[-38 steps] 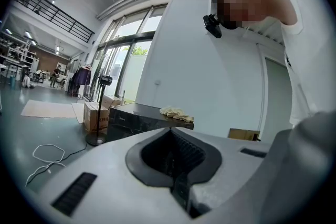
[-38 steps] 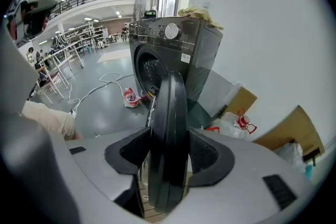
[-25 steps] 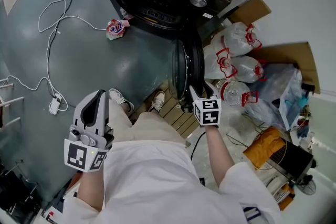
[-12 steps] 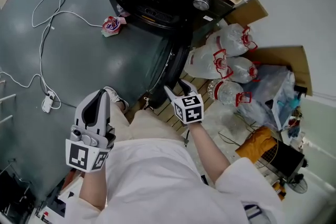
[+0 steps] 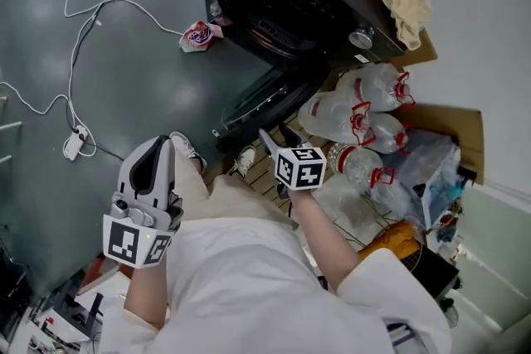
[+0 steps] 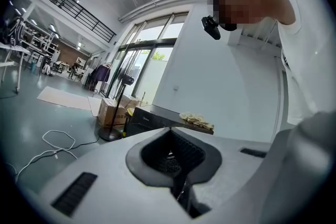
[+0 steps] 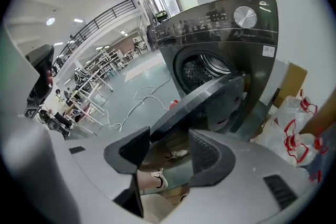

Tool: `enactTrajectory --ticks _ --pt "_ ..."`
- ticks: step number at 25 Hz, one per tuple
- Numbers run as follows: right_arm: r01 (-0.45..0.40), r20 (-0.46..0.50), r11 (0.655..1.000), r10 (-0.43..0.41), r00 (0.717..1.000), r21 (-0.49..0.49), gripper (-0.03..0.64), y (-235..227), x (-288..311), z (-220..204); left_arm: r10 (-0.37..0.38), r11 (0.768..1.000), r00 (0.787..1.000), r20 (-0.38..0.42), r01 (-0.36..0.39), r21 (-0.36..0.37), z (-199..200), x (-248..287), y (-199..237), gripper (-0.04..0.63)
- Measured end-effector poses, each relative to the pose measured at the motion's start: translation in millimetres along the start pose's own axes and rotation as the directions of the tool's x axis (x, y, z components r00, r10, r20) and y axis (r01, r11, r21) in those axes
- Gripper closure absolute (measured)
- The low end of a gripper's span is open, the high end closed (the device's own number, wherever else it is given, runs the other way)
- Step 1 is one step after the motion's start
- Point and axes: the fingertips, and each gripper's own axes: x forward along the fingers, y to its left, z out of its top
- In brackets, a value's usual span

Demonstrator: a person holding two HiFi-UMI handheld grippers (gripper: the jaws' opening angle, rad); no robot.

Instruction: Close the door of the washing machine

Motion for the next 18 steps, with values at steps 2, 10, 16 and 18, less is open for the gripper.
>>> enactTrajectory --ticks 2,10,16,18 --pt "0.001 -0.007 1.0 -0.001 1.0 0.004 0.388 8 10 9 0.015 1.0 1.0 0.004 -0.015 -0.014 3 -4 18 0.591" --pt "0.074 -0.014 0.99 -0.073 0.997 0.117 0.391 27 45 49 0.024 0.997 1.0 -0.016 -0.025 -0.068 34 -21 91 0.591" --pt "0.131 -0.018 0.972 -0.13 0.991 0.197 0.394 35 70 79 0.023 0.995 0.998 -0.054 -0.028 -0.094 59 -38 138 0.591" --pt "0.142 -0.018 0.967 -0.141 0.99 0.214 0.393 36 77 90 0.025 0.994 0.998 -0.061 -0.032 -0.102 65 -40 146 0.591"
